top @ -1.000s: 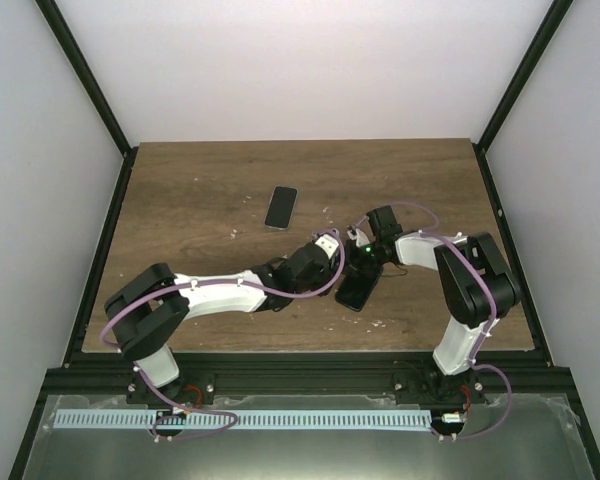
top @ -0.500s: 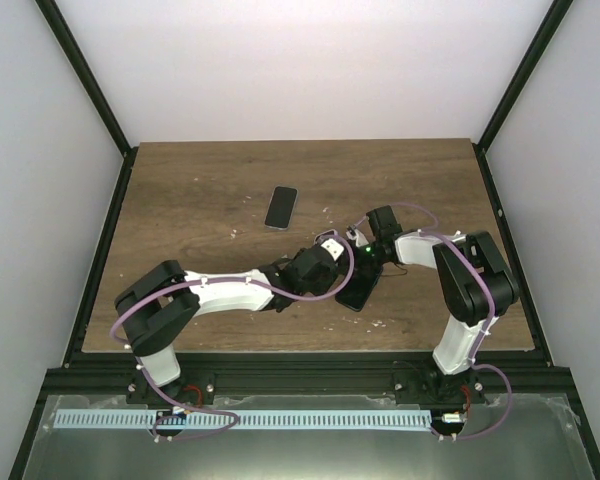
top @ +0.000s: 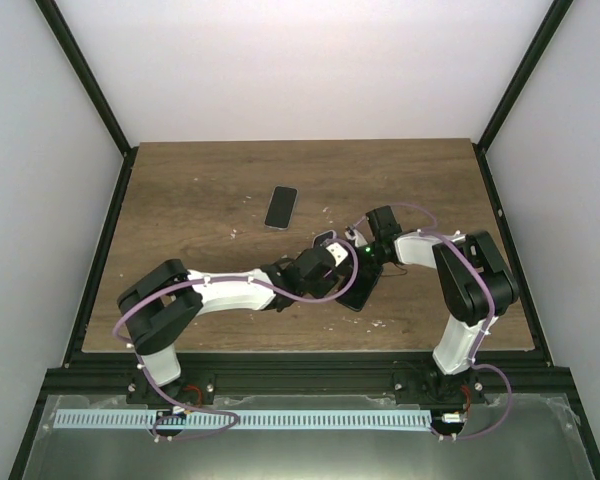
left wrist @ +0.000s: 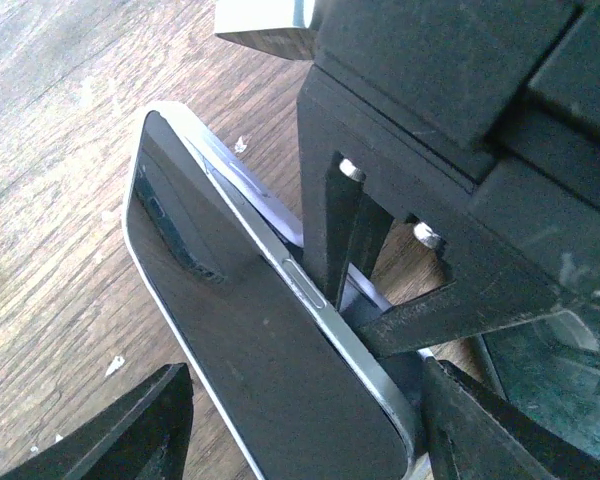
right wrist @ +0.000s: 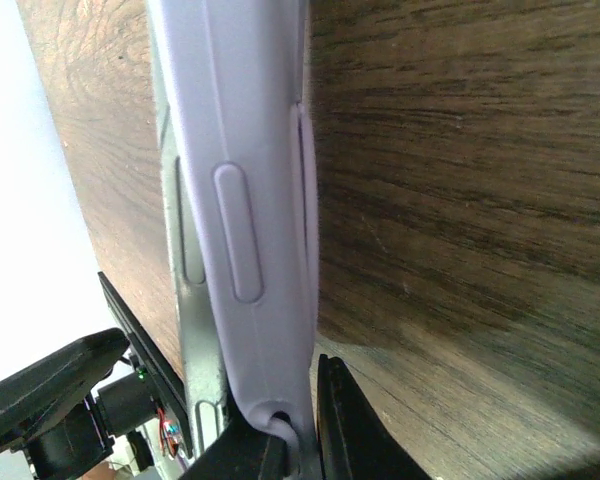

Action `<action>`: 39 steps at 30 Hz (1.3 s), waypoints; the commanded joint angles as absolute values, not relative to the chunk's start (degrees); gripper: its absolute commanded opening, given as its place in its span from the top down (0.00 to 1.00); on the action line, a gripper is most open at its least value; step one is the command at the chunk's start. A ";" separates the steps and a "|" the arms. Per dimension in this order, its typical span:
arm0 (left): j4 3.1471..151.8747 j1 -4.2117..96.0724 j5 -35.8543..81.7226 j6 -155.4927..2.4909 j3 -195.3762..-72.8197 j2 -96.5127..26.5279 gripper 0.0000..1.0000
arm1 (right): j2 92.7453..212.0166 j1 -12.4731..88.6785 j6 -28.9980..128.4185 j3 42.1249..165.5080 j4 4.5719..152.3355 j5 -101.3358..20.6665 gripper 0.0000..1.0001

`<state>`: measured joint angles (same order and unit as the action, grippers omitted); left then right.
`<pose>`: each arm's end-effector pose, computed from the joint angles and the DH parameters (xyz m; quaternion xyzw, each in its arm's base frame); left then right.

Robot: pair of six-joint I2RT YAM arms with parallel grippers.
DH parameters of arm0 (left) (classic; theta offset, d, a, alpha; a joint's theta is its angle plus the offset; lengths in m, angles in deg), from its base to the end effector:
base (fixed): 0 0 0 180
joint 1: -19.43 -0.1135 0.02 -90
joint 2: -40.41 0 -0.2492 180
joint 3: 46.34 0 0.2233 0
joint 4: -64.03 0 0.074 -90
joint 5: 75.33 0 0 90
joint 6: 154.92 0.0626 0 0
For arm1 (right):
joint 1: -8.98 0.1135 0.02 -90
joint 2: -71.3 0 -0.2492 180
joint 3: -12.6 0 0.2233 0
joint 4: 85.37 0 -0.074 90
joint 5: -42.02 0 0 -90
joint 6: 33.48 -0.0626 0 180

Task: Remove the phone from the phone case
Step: Remove the phone case from the phone.

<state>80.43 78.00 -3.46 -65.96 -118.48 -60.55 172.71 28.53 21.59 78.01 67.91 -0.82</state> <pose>0.2028 -0.2945 0.1558 0.3868 0.8293 -0.0606 0.3988 0.2705 0.1448 0.1229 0.0257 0.8953 0.4446 0.0142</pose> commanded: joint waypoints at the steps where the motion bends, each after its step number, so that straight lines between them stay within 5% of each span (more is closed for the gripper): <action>1: 82.05 78.06 -7.06 -65.09 -119.46 -61.89 0.38 | 172.38 28.03 22.83 79.27 70.43 2.37 0.99; 19: 74.08 83.39 -32.79 -48.98 -116.42 -66.92 0.46 | 172.45 27.17 21.72 77.13 73.95 9.51 0.99; 34: 76.47 84.47 -35.52 -56.51 -117.44 -65.32 0.99 | 170.39 27.22 22.59 75.65 76.31 9.49 0.98; 39: 84.23 83.33 -28.72 -68.58 -119.56 -62.65 1.00 | 167.96 27.30 26.58 74.52 76.61 2.76 0.99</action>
